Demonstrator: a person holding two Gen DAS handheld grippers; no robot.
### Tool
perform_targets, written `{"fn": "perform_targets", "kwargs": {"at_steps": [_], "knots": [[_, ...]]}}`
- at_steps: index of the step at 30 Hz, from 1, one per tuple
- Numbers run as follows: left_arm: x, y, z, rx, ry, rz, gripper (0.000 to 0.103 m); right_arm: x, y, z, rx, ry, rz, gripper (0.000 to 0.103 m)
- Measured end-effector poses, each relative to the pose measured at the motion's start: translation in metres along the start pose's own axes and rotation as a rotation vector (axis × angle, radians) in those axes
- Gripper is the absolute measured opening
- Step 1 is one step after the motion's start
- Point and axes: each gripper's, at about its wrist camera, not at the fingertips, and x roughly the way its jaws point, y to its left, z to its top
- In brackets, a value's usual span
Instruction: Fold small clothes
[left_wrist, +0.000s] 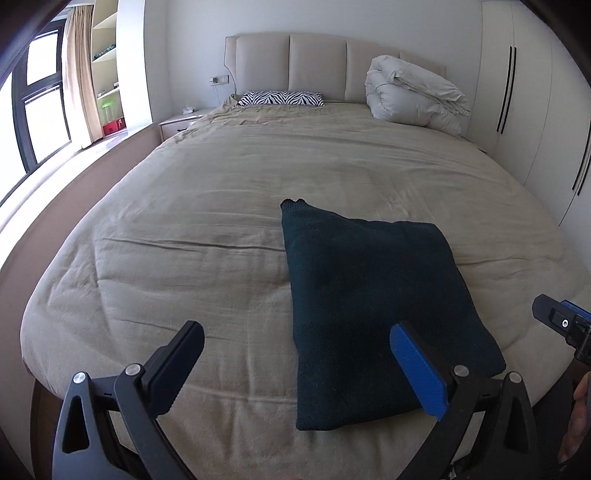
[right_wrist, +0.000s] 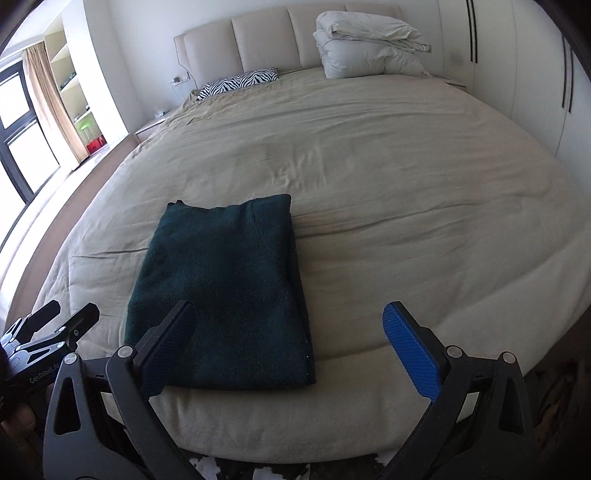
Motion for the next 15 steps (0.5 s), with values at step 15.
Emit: {"fn": "perform_targets", "kwargs": {"at_steps": [15], "knots": [[0.007,0.005,-0.002,-0.016,0.028,0.000,0.103,0.005,0.014,0.000,-0.049,-0.001,-0.023,0.103]]}}
